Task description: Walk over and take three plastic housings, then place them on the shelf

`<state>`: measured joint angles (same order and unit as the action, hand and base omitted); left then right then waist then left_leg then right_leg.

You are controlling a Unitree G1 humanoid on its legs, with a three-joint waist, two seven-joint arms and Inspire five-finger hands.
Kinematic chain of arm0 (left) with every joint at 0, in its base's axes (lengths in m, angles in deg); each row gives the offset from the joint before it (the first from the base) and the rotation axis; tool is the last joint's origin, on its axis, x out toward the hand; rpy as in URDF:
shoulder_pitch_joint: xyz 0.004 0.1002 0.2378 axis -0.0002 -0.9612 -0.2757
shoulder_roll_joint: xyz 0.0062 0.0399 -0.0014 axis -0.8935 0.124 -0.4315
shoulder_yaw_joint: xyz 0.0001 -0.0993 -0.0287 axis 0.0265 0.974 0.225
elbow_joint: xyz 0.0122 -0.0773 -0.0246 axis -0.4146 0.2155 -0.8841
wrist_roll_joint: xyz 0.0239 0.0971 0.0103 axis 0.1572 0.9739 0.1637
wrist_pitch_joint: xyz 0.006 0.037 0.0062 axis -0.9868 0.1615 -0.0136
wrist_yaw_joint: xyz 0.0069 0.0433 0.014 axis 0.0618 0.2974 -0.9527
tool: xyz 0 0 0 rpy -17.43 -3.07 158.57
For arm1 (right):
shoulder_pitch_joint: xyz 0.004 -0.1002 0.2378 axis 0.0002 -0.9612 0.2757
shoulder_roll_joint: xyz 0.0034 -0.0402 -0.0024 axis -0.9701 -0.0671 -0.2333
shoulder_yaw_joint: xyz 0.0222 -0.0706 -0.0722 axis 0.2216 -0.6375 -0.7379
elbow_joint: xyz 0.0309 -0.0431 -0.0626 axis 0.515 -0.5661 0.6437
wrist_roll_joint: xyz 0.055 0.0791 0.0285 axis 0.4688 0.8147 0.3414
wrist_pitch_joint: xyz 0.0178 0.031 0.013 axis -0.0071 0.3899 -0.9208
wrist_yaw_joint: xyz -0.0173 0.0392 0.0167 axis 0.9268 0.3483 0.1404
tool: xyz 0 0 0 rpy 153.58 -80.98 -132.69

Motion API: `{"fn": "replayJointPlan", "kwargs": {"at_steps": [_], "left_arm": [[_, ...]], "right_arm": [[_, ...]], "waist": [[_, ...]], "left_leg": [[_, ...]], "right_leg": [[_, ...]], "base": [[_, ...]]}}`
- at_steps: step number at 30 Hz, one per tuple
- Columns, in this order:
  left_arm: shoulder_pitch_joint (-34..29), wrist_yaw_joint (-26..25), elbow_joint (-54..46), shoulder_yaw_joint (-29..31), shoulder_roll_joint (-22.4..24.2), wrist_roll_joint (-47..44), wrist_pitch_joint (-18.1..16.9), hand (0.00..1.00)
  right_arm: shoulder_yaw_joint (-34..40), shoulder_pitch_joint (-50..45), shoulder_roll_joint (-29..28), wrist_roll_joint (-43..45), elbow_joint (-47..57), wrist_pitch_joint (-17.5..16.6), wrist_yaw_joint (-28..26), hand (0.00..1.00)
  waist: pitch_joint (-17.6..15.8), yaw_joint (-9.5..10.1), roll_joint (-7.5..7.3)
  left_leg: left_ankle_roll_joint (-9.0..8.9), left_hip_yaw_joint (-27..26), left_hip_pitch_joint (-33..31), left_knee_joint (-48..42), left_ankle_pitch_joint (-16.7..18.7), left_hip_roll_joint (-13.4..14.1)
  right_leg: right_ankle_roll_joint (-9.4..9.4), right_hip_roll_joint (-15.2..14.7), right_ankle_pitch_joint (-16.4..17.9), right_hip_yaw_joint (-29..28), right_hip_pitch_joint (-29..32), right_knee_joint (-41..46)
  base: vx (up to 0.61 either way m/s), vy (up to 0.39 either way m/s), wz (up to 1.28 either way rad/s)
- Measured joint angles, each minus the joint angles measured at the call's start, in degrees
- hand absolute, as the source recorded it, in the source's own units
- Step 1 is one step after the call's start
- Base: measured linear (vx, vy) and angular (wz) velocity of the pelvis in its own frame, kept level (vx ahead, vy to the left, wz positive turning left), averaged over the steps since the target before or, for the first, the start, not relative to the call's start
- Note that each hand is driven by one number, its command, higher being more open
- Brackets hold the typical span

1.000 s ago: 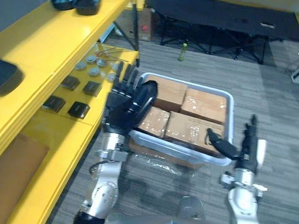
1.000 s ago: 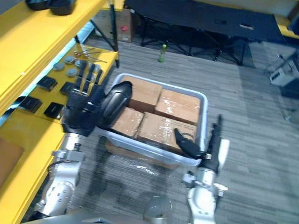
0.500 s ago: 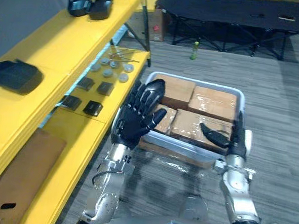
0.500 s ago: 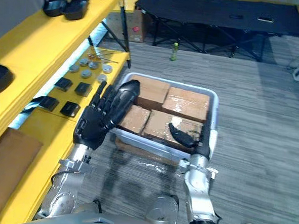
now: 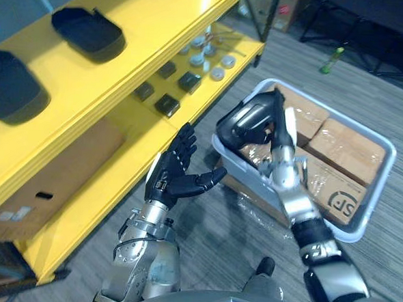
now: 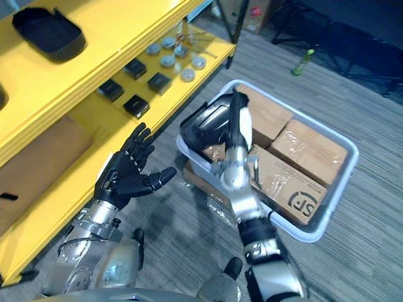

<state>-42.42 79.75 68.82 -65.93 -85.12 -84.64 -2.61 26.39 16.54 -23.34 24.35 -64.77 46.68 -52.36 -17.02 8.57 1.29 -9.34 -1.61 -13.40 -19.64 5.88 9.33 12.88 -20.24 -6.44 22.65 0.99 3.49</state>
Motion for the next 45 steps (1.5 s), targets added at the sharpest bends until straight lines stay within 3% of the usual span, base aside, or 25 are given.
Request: {"fn": "replayJointPlan", "kwargs": {"at_steps": [9,13,18,25,33,40,45], "left_arm": [[0.33,1.61,0.05,-0.11,-0.54,-0.64,-0.51,1.00],[2.04,1.75,3.74,-0.60,-1.10,-0.64,-1.27,1.00],[1.93,1.56,4.25,-0.64,-2.52,-0.63,-1.27,1.00],[2.08,1.23,4.25,-1.30,-2.87,-0.62,-1.44,1.00],[2.09,1.31,4.25,-3.24,-2.92,-0.58,-1.59,1.00],[1.80,1.26,4.22,-2.78,-3.56,-0.21,-1.60,1.00],[1.59,1.24,4.18,-2.86,-4.52,0.47,-1.61,1.00]], "right_arm": [[-3.03,9.54,5.53,-2.61,-7.02,-0.66,-3.73,1.00],[-6.51,14.13,10.85,-4.22,-10.88,0.60,-11.27,1.00],[-9.23,18.00,13.62,0.48,-13.61,3.86,-19.29,1.00],[-10.42,19.26,14.36,5.55,-19.08,4.42,-23.94,1.00],[-9.86,14.14,14.37,5.44,-19.28,3.98,-26.56,1.00],[-5.34,2.65,13.81,4.52,-12.06,1.50,-26.77,1.00],[-3.37,-3.07,11.20,4.32,-10.86,-0.87,-25.82,1.00]], "waist": [[-4.30,1.96,-0.45],[-6.11,2.08,-0.49],[-7.16,2.30,-1.88],[-8.79,2.42,-1.20],[-9.84,2.26,-1.05],[-9.85,1.96,-1.18],[-9.13,1.44,-2.72]], "left_leg": [[-0.11,1.06,-0.28,1.79,-1.67,-0.20],[-0.18,1.46,-0.72,1.90,-1.96,-0.17],[-0.15,1.54,-1.23,1.78,-2.07,-0.07],[-0.16,1.63,-0.62,2.02,-2.44,0.14],[-0.43,1.30,1.12,5.56,-4.55,0.33],[-0.48,-0.08,3.05,7.16,-4.92,0.61],[-0.93,-0.87,4.49,9.26,-5.79,1.43]], "right_leg": [[-0.01,0.05,0.00,1.48,0.04,0.02],[-0.01,0.16,0.00,1.85,0.22,0.13],[-0.02,0.20,0.01,1.99,0.75,0.46],[-0.56,0.20,0.45,2.10,0.64,1.43],[-0.90,0.32,0.72,2.08,0.68,1.66],[-0.98,0.42,0.76,0.93,0.44,1.61],[-1.48,1.19,1.06,0.26,0.52,1.52]], "base": [[-0.01,-0.016,0.08],[0.00,-0.010,0.03],[0.00,0.000,0.00],[-0.01,-0.006,0.00],[-0.02,-0.015,0.00],[0.00,-0.019,-0.09],[-0.01,-0.036,-0.07]]}}
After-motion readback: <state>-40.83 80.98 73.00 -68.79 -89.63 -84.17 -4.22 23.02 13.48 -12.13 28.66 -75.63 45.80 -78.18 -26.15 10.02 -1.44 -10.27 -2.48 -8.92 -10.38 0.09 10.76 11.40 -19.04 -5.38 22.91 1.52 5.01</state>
